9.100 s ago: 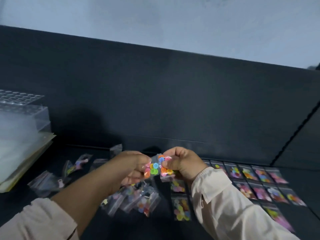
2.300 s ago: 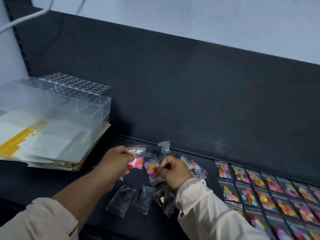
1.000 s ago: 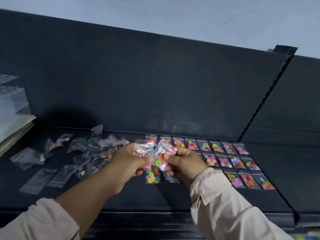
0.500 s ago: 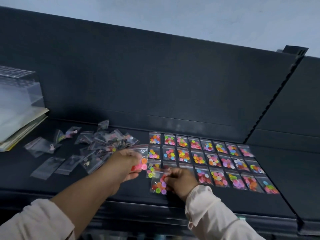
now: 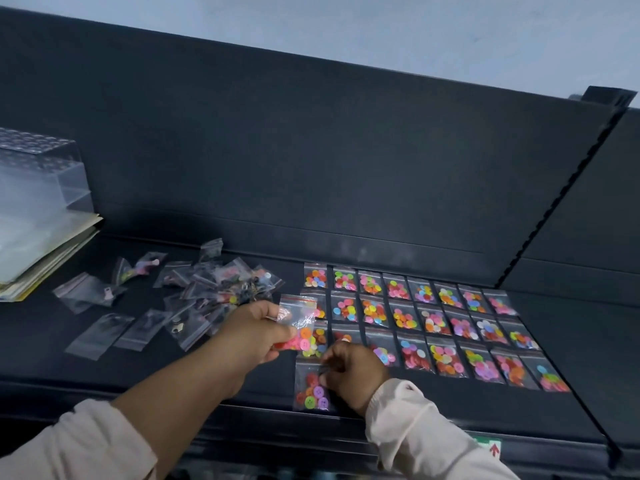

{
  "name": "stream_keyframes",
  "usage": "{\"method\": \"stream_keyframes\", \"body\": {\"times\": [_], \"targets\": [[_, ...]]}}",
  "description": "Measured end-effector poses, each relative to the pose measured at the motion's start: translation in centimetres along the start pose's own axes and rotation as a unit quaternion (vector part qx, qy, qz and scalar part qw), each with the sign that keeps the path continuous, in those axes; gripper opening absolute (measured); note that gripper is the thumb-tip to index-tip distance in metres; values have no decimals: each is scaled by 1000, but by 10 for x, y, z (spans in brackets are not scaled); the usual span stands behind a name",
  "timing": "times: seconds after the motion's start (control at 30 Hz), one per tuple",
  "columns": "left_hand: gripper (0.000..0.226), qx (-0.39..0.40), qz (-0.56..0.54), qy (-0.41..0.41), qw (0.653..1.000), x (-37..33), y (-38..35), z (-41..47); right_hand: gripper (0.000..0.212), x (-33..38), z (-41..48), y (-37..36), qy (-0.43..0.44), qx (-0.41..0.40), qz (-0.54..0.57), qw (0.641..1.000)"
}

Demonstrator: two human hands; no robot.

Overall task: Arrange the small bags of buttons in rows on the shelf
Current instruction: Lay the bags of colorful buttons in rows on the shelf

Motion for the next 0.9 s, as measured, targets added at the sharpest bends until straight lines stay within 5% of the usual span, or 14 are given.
{"method": "stream_keyframes", "body": {"times": [0.17, 0.3, 0.43, 0.6, 0.73, 0.9], "targets": [[21, 19, 7, -18, 1000, -5, -9, -1, 14, 3, -9, 24, -8, -47, 34, 998], [17, 46, -5, -30, 998, -11, -25, -4, 11, 22, -16, 44, -13, -24, 342, 939], [15, 94, -4, -62, 994, -17, -45, -11, 16, 25, -14, 46, -15, 2, 398, 917], [13, 35, 175, -129, 975, -9, -41, -7, 15, -7, -21, 47, -80, -8, 317, 945], [10, 32, 360, -210, 909, 5, -44, -10, 21, -32, -22, 38, -103, -29, 109, 988], [8, 22, 465, -306, 831, 9, -56, -15, 16, -31, -26, 45, -66, -49, -69, 994]]}}
Point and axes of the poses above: each hand's wrist, its own z-axis towards the middle knuckle, its own y-axis out of the back of the hand, x = y × z, the point moved 7 cm from there along z, towards the middle knuckle, and after that the axes turned 6 degrees about z, right-handed, at the moved point
